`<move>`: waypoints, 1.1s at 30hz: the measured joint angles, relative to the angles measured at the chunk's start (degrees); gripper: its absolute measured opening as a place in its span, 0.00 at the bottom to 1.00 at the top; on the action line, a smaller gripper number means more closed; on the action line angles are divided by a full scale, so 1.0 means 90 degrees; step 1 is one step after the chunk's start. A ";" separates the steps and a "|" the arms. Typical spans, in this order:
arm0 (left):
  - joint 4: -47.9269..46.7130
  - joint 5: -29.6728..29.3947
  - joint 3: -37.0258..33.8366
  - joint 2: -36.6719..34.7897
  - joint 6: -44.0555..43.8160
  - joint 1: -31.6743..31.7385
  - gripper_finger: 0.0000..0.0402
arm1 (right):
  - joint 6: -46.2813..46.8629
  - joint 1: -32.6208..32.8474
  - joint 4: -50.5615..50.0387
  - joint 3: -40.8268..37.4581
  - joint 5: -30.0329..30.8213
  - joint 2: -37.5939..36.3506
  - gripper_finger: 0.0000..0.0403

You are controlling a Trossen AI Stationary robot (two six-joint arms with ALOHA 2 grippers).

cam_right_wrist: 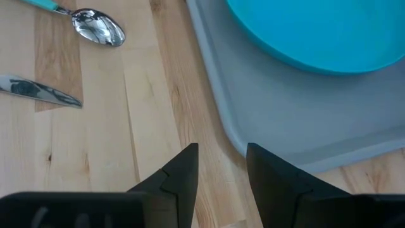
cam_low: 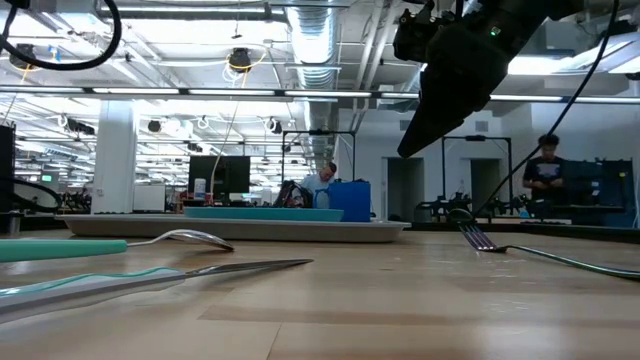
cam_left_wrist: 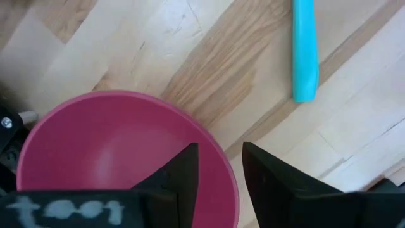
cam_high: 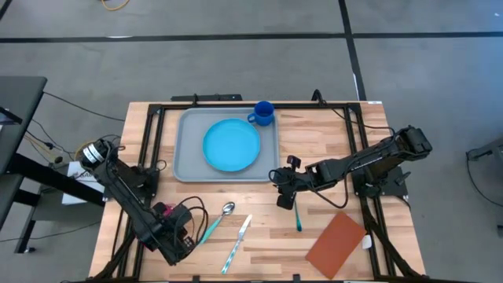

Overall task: Set up tray
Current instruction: Put the red bowl on the light blue plate on the gray tray

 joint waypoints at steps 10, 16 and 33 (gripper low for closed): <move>0.0192 0.0197 0.0000 0.0658 0.0257 -0.0131 0.28 | -0.0001 0.0000 0.0002 0.0000 0.0000 0.0000 0.31; 0.0173 0.0214 -0.0002 0.1040 0.0515 -0.0125 0.28 | -0.0002 0.0000 0.0004 0.0000 0.0000 0.0000 0.31; 0.0119 0.0385 0.0983 0.1025 0.2244 0.0684 0.00 | 0.0003 0.0006 -0.0058 -0.0002 -0.0022 0.0002 0.31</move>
